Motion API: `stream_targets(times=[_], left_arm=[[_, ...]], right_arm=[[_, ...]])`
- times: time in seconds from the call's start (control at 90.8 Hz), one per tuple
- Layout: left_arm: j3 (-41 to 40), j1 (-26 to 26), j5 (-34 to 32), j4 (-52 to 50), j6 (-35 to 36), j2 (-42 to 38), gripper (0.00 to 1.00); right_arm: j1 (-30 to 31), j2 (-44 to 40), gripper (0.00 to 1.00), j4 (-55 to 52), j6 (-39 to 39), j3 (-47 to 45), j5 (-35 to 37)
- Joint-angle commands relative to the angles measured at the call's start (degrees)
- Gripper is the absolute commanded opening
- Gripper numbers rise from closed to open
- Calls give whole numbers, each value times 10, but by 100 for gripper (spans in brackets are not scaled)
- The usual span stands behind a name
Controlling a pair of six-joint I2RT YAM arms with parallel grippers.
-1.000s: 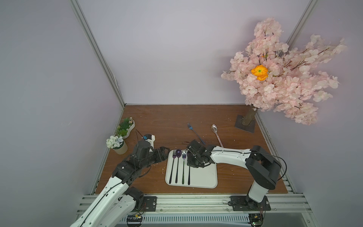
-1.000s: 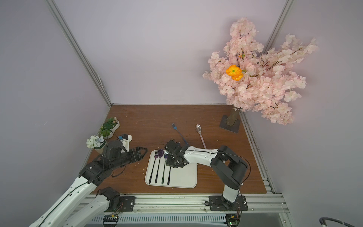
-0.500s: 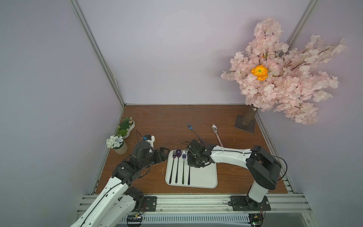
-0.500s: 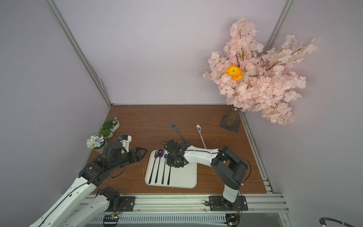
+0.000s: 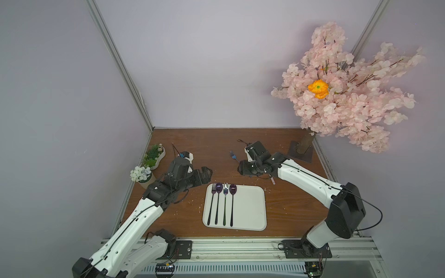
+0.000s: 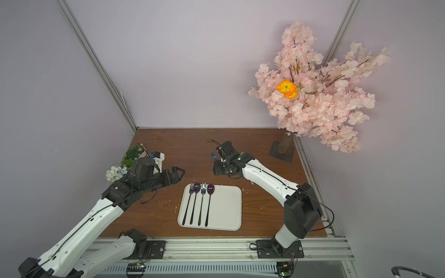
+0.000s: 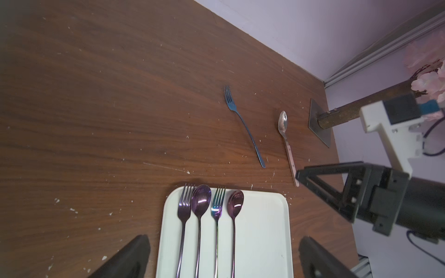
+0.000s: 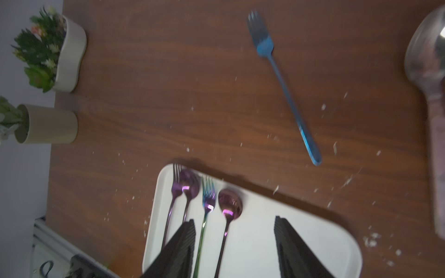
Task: Set the spoon and fork side by side
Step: Pick up the fork at the center of the board.
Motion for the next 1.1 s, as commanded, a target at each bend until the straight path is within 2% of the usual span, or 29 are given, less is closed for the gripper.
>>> stream_targets(times=[0.0,0.176,0.363,0.661,0.859,1.09], left_arm=[[32,7,-24,-3,18,28,100],[55,7,-31,-3,14,56,99],[56,8,-46,-3,6,58,99],[64,13,-59,-3,18,73,98],[68,14,-58,-3,23,79,98],[58,16,-58,-3,18,65,98]], right_arm=[[-19,104,59,-49,-191,86,-5],[-47,287,59,-107,-298,282,17],[-65,388,58,-137,-336,400,24],[-68,426,52,-139,-330,404,1],[-68,430,41,-138,-328,392,-8],[-69,430,20,-133,-317,394,1]])
